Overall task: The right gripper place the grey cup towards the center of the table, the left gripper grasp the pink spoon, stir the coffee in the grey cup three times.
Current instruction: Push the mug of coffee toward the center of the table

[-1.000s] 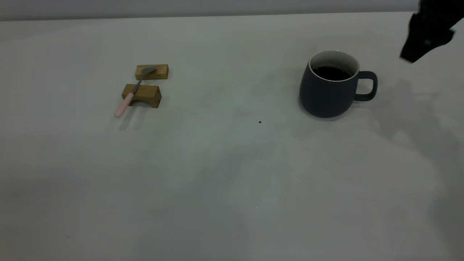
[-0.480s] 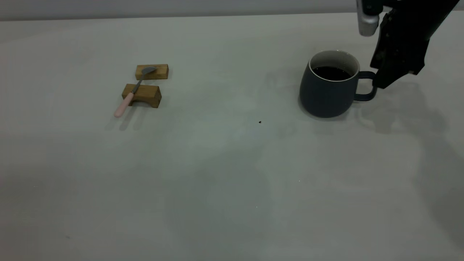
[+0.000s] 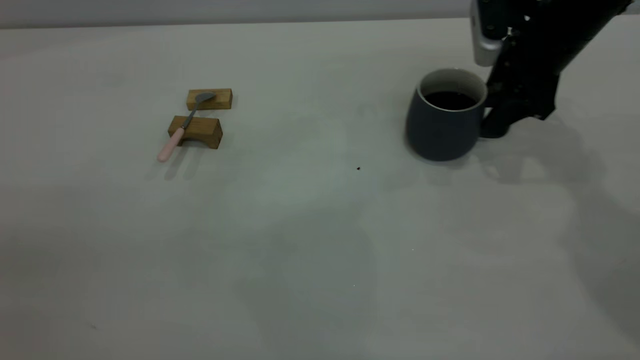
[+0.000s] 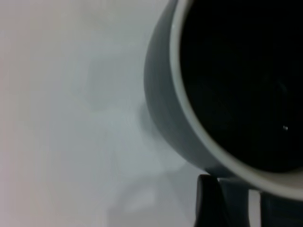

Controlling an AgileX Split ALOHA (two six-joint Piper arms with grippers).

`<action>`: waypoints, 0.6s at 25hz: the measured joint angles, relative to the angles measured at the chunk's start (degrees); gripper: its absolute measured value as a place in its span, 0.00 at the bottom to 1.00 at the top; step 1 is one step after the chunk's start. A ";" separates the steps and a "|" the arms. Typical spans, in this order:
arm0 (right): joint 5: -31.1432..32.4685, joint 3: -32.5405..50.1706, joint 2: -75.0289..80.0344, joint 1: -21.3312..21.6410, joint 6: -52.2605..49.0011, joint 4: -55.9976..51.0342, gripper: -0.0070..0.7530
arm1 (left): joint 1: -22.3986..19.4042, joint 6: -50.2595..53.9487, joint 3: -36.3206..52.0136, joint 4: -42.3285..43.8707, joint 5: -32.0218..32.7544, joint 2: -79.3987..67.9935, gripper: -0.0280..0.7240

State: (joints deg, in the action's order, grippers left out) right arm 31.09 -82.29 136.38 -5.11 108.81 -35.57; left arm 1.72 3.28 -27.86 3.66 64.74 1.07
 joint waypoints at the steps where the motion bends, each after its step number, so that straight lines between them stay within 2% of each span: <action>1: -0.76 0.00 0.13 -0.73 0.77 -1.23 0.66 | 0.00 0.00 0.00 0.00 0.00 0.00 0.76; 15: -9.56 -0.89 2.34 -13.13 5.89 -15.69 0.66 | 0.00 0.00 0.00 0.00 0.00 0.00 0.76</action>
State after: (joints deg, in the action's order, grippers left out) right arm 21.53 -83.18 138.72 -18.24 114.70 -51.26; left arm 1.72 3.28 -27.86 3.66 64.74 1.07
